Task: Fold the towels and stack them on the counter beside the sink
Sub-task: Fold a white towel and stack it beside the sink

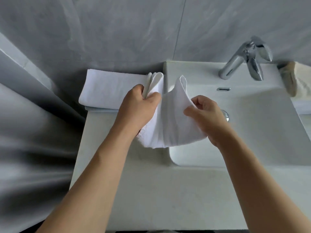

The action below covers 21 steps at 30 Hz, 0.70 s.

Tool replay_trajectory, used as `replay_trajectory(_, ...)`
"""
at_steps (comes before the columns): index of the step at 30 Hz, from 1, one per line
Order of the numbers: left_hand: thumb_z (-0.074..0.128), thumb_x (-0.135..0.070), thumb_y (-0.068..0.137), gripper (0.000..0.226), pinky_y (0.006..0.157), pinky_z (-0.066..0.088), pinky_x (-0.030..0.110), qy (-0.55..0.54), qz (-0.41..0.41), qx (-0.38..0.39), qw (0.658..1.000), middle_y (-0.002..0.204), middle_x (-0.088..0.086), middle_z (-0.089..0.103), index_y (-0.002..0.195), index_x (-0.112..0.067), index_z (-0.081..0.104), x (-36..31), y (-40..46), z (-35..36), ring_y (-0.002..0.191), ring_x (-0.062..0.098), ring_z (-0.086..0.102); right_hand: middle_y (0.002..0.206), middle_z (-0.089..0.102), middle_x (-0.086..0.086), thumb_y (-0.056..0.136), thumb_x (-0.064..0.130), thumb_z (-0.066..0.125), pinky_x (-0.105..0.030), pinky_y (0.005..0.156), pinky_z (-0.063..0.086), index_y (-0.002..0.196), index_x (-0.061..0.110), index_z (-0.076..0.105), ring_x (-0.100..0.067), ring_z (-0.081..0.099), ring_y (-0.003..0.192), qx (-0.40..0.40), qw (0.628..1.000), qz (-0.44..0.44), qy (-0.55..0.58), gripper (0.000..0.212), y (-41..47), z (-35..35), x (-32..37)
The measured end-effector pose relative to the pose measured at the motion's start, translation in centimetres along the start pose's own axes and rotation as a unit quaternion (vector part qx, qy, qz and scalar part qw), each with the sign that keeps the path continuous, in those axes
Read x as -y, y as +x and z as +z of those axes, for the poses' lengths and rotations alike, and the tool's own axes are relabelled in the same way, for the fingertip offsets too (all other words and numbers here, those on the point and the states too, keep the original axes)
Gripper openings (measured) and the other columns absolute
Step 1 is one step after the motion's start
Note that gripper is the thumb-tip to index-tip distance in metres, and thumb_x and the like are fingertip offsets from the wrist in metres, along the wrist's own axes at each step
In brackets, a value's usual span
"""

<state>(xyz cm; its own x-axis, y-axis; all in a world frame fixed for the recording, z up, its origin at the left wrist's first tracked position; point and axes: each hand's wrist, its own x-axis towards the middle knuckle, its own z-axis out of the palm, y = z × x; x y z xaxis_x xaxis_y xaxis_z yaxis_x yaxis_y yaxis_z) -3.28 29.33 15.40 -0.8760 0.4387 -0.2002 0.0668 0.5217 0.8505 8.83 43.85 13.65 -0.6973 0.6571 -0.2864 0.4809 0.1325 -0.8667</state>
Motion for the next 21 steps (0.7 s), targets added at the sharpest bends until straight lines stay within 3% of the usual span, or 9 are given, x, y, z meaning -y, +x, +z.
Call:
replay_trajectory(4,0.051,-0.038,0.08,0.026,0.033,0.022,0.016,0.043,0.043,0.016,0.998,0.049,-0.016,0.037,0.071,-0.019,0.034,-3.5,-3.3,5.0,0.043,0.009,0.031,0.071,0.056,0.003,0.059,0.029,0.058,-0.032,0.061,0.037,0.08,0.015,0.057,-0.018,0.05,0.065,-0.012,1.0,0.003,0.014,0.025,-1.9,-6.2,-3.1)
replay_trajectory(9,0.054,-0.037,0.081,0.025,0.048,0.028,0.028,0.045,0.025,0.031,0.998,0.059,-0.009,0.04,0.071,-0.019,0.039,-6.6,-7.4,13.5,0.047,0.011,0.034,0.066,0.063,0.01,0.061,0.024,0.058,-0.028,0.058,0.04,0.076,0.026,0.057,-0.018,0.054,0.06,-0.036,0.999,0.031,0.011,0.015,-3.3,-14.8,-8.6)
replay_trajectory(12,0.056,-0.037,0.08,0.021,0.052,0.03,0.029,0.004,0.009,0.063,0.998,0.06,-0.01,0.043,0.073,-0.021,0.044,-8.6,-9.2,18.7,0.053,0.015,0.041,0.077,0.066,0.009,0.07,0.015,0.061,-0.026,0.057,0.042,0.081,0.026,0.057,-0.02,0.061,0.069,-0.086,0.995,0.04,-0.006,0.015,-3.4,-20.4,-11.6)
replay_trajectory(17,0.057,-0.034,0.079,0.021,0.058,0.037,0.03,-0.061,0.01,0.106,0.992,0.065,-0.01,0.048,0.081,-0.015,0.05,-12.6,-10.1,25.1,0.059,0.017,0.045,0.098,0.065,0.004,0.079,0.012,0.057,-0.038,0.076,0.053,0.091,0.031,0.052,-0.023,0.063,0.092,-0.16,0.984,0.039,-0.074,0.022,-2.8,-27.5,-14.0)
replay_trajectory(19,0.056,-0.035,0.077,0.031,0.063,0.039,0.033,-0.084,0.017,0.126,0.988,0.073,-0.002,0.05,0.092,-0.007,0.054,-14.4,-9.8,27.2,0.066,0.02,0.048,0.096,0.065,0.006,0.081,0.012,0.055,-0.033,0.073,0.05,0.097,0.028,0.055,-0.02,0.061,0.089,-0.191,0.976,0.032,-0.102,0.023,-2.6,-29.9,-14.5)
replay_trajectory(21,0.058,-0.031,0.08,0.028,0.063,0.037,0.032,-0.119,0.02,0.132,0.984,0.076,0.0,0.048,0.09,-0.007,0.051,-15.8,-9.3,28.8,0.068,0.019,0.047,0.087,0.063,0.006,0.082,0.011,0.052,-0.033,0.065,0.047,0.095,0.02,0.058,-0.019,0.058,0.081,-0.212,0.967,0.017,-0.137,0.017,-2.3,-32.0,-15.0)
